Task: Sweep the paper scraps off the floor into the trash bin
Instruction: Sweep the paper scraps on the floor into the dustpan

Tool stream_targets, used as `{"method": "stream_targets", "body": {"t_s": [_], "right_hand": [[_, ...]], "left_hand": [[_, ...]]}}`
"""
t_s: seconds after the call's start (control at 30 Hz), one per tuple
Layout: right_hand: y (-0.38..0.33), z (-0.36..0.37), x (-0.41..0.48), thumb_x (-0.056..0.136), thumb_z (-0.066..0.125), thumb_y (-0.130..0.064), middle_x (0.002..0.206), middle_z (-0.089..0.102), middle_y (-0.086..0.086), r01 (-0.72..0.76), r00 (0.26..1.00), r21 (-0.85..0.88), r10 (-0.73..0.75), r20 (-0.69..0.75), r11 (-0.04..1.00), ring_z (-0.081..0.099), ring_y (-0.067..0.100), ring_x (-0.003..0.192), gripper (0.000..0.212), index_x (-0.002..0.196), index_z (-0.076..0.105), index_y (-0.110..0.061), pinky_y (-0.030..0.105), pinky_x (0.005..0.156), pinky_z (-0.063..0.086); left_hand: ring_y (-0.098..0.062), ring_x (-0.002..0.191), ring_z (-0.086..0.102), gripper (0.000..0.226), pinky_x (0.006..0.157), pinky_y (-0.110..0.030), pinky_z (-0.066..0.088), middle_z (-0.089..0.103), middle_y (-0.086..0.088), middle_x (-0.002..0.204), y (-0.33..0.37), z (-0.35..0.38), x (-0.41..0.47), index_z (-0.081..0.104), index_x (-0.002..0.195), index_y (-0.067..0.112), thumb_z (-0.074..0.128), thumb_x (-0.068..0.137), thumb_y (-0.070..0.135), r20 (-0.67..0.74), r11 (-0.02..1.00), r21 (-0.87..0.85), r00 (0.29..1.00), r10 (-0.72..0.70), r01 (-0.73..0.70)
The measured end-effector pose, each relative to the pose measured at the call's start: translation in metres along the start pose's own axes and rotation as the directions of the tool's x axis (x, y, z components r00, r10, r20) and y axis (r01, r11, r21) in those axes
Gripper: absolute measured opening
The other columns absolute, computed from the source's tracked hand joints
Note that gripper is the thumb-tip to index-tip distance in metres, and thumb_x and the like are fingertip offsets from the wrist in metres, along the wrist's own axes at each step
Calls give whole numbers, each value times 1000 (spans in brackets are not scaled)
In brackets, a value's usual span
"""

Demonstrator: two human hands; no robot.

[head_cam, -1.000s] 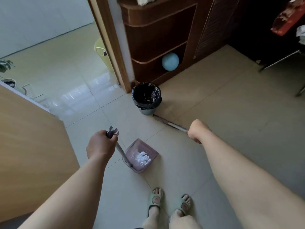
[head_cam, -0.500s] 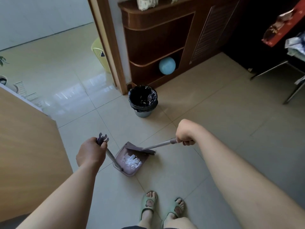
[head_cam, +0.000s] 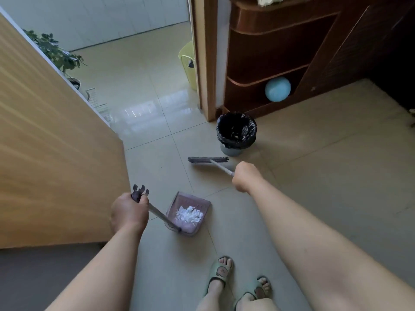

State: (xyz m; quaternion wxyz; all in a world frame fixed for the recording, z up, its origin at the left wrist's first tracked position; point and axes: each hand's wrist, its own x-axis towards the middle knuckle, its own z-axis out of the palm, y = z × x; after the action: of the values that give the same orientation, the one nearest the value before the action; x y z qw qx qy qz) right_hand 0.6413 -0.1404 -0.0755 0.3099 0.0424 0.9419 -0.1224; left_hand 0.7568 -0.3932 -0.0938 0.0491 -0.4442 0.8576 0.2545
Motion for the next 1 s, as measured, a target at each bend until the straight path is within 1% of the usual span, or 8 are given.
{"method": "stream_targets", "body": {"t_s": [0.17,0.3,0.37,0.5,0.63,0.83,0.93,1.0], "right_hand": [[-14,28,2,91,55,-11,105,59,8,23,994,-88,-14,104,996,62,30,97,28,119,59,-11,31,68,42],[-12,8,-9,88,63,-20,88,56,7,82,986,-152,-58,158,985,53,27,75,12,97,62,-11,30,65,42],[-8,-12,-18,85,68,-26,71,59,4,92,978,-170,-57,202,981,54,23,60,19,79,60,-10,27,59,44],[8,-46,-36,79,73,-31,59,60,3,104,976,-189,-64,207,976,51,19,49,23,72,63,-11,24,54,42],[38,-65,-52,77,75,-32,59,61,6,30,985,-92,-13,174,995,49,22,49,27,73,60,-10,23,50,40],[98,-81,-74,81,69,-15,61,57,11,-153,980,170,127,151,973,43,22,49,27,96,68,7,25,49,34],[130,-81,-82,78,73,-18,61,55,12,-256,963,258,223,149,932,40,20,47,26,84,67,6,23,46,31],[151,-80,-90,76,77,-23,61,53,12,-310,949,299,276,153,902,37,19,43,27,74,59,-3,20,43,28]], "left_hand": [[-34,77,54,30,67,-32,38,62,-16,82,-13,-6,7,65,85,5,59,91,33,-1,999,-17,999,-46,46],[-36,78,55,31,67,-33,39,61,-17,82,-13,-7,13,63,84,3,59,91,33,9,998,-31,999,-47,47],[-36,77,55,33,66,-33,39,61,-17,80,-9,-7,14,63,84,2,59,91,34,15,998,-47,999,-37,37],[-36,78,60,33,70,-36,47,65,-16,80,4,-6,13,68,81,6,60,89,37,40,997,-71,999,0,3],[-36,77,62,30,74,-38,51,65,-14,77,23,-4,3,66,74,10,60,88,37,89,993,-73,991,96,-89],[-33,74,58,25,63,-31,38,60,-10,73,56,1,-20,60,74,12,60,88,33,130,972,-26,963,234,-233],[-33,72,59,21,61,-31,40,62,-9,72,75,10,-30,64,77,14,60,86,33,163,947,-8,934,319,-322],[-32,73,58,20,60,-29,37,62,-8,73,89,17,-40,64,79,14,59,86,32,190,917,21,902,387,-398]]}}
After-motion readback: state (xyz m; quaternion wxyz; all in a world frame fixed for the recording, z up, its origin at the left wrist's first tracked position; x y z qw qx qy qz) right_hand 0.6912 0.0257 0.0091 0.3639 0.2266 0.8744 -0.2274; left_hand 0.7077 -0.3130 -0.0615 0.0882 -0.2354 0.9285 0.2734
